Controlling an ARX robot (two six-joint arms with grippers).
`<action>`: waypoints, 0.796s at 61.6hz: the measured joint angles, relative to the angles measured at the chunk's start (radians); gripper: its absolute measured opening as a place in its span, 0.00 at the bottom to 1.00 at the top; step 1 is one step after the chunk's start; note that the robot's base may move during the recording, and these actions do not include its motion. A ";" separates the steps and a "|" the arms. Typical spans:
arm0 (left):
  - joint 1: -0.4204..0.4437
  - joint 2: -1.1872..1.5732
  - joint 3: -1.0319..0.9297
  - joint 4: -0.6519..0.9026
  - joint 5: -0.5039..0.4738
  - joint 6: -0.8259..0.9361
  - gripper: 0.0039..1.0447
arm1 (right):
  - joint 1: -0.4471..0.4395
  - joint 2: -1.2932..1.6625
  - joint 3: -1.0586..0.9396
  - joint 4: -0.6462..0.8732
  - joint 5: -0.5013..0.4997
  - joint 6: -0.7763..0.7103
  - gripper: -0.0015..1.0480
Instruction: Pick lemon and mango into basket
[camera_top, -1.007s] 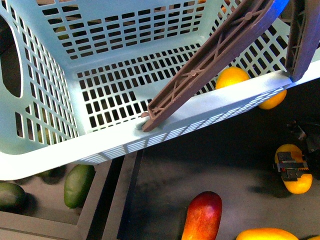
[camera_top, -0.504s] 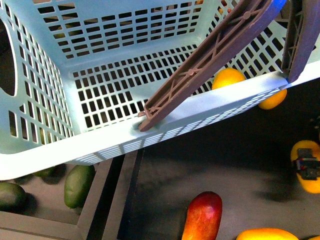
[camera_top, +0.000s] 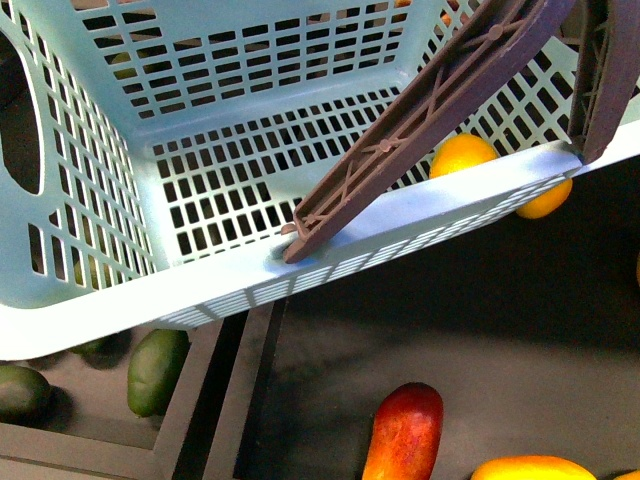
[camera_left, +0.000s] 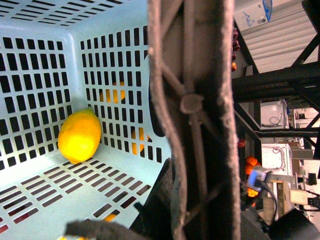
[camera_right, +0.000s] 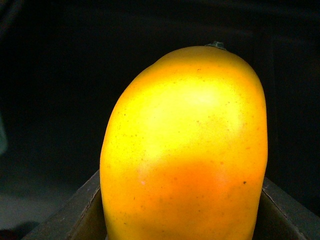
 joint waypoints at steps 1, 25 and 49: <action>0.000 0.000 0.000 0.000 0.000 0.000 0.05 | 0.015 -0.026 0.006 -0.009 0.001 0.008 0.59; 0.000 0.000 0.000 0.000 0.000 0.000 0.05 | 0.470 -0.056 0.125 0.026 0.216 0.257 0.59; 0.000 0.000 0.000 0.000 0.000 0.000 0.05 | 0.684 0.142 0.295 0.048 0.362 0.328 0.59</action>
